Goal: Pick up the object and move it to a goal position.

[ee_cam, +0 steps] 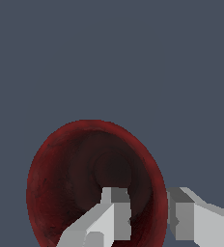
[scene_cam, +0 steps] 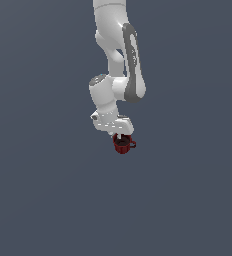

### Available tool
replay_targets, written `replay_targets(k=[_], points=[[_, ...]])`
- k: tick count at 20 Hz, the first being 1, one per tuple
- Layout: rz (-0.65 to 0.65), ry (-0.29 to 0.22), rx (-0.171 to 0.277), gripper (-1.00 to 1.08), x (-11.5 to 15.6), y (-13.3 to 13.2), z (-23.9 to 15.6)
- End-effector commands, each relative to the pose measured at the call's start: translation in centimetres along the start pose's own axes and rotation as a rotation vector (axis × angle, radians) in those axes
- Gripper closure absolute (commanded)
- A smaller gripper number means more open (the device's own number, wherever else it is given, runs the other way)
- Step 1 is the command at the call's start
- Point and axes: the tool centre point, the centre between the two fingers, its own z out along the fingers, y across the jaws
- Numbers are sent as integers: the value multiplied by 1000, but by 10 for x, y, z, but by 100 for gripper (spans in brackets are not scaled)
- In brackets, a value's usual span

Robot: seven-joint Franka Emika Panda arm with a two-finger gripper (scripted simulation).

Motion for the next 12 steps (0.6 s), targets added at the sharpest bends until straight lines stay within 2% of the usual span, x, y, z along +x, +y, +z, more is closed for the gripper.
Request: replay_targets(k=[1, 12], points=[[1, 0, 0, 108, 0, 1, 0], [0, 0, 0, 108, -6, -9, -8]])
